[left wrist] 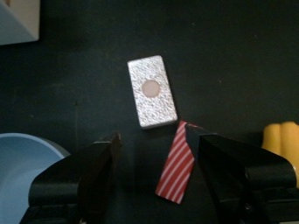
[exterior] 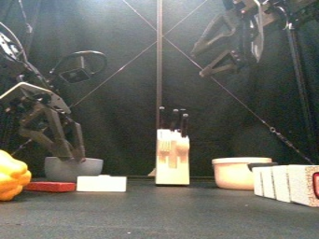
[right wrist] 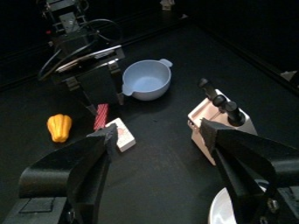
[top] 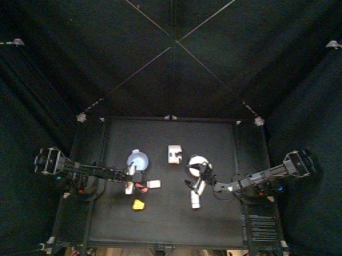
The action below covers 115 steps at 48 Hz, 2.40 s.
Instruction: Grab salmon
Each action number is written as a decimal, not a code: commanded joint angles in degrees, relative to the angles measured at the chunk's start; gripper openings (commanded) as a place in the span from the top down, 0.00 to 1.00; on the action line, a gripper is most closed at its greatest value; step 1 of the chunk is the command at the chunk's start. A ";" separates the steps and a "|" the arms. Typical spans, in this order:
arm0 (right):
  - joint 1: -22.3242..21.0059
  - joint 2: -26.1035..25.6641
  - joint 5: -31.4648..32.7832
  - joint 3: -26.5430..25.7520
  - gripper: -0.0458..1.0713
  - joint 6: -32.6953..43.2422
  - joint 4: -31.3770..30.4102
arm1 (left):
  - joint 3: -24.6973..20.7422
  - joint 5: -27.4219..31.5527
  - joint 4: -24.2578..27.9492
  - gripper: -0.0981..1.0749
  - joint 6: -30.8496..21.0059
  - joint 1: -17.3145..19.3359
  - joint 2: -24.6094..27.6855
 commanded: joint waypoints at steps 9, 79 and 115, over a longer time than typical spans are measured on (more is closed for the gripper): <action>-0.26 0.18 0.18 -0.97 0.03 0.09 0.53 | 1.14 0.79 0.44 0.12 0.09 -3.52 -1.49; -0.62 0.26 0.18 -0.70 0.03 0.09 0.70 | 0.09 0.79 2.29 0.20 0.18 -3.08 5.89; -0.62 0.26 0.18 -0.70 0.03 0.09 0.79 | -1.23 7.38 0.35 0.38 -0.18 -3.08 2.72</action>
